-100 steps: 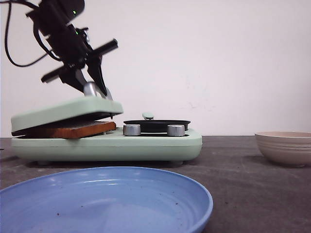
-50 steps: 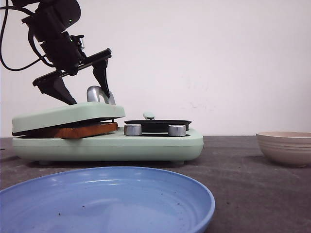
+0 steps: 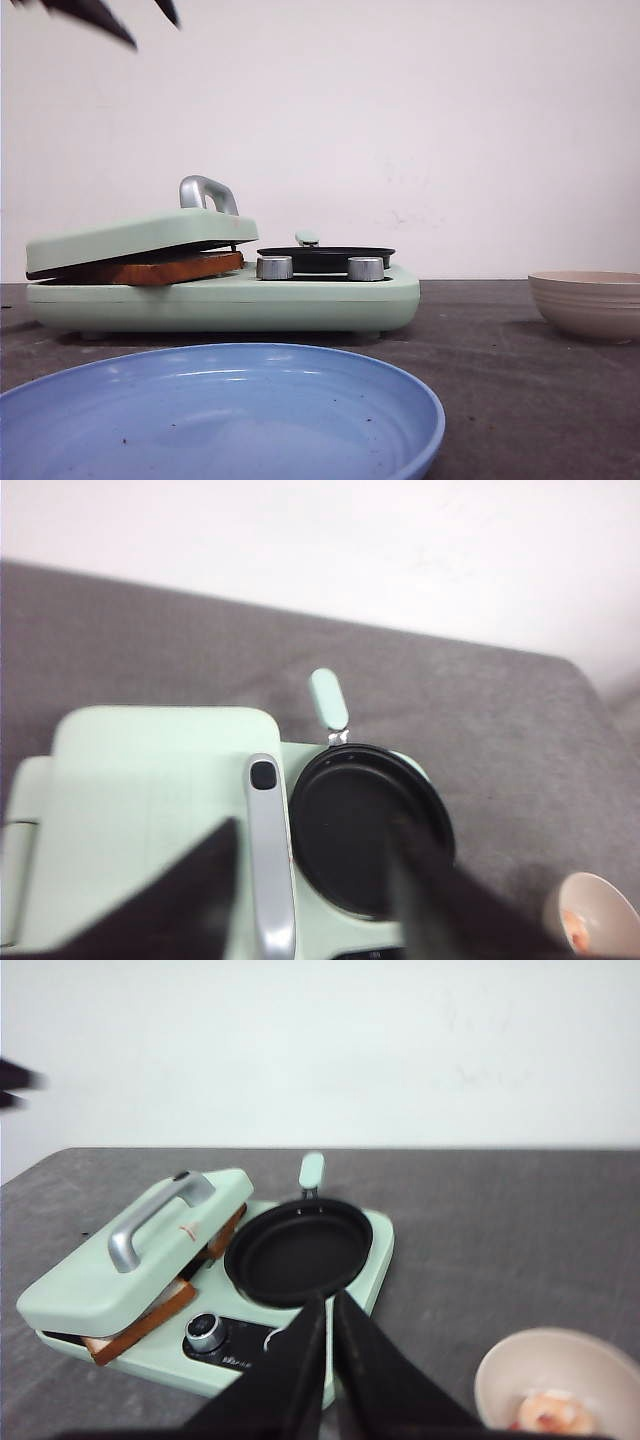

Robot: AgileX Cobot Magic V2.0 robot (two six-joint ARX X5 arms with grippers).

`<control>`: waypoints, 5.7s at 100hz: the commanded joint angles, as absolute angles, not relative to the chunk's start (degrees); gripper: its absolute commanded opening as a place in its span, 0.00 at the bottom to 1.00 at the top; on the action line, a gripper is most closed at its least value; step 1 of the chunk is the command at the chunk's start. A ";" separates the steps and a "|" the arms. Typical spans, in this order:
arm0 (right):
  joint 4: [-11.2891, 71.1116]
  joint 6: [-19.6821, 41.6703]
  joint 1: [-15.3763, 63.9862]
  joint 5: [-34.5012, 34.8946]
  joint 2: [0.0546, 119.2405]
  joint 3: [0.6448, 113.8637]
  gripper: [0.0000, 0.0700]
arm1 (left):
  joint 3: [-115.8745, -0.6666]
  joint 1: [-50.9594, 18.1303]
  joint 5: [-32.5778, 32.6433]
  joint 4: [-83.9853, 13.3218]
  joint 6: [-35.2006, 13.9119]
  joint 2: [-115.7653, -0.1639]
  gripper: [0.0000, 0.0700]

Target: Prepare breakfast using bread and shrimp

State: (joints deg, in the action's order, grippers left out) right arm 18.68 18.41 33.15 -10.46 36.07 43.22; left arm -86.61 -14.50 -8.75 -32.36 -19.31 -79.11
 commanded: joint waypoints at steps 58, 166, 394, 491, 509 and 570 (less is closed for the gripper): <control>22.85 23.31 -5.02 15.77 70.48 55.90 0.37 | -86.30 -18.20 -8.54 -50.41 -9.04 -49.41 0.00; 19.55 22.33 -11.66 20.21 101.36 57.23 0.05 | -82.65 -18.20 -7.88 -55.09 -8.21 -42.44 0.00; -26.81 -37.01 32.08 -19.07 106.65 79.57 0.00 | -82.65 -23.00 -7.94 -56.71 -6.94 -45.60 0.00; -31.33 -56.38 33.39 -22.70 109.03 85.25 0.00 | -82.65 -24.10 -7.92 -57.87 -6.68 -45.54 0.00; -31.46 -55.42 33.63 -22.55 109.03 85.69 0.00 | -82.65 -24.14 -7.92 -57.87 -6.66 -45.54 0.00; 24.88 13.80 16.25 -3.01 102.69 91.24 0.00 | -82.65 -26.09 -7.75 -54.15 -5.10 -45.36 0.00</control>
State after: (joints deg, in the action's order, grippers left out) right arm 18.52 -3.05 19.18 -8.19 102.24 90.00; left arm -81.97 -25.58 -7.81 -54.72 -6.28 -45.19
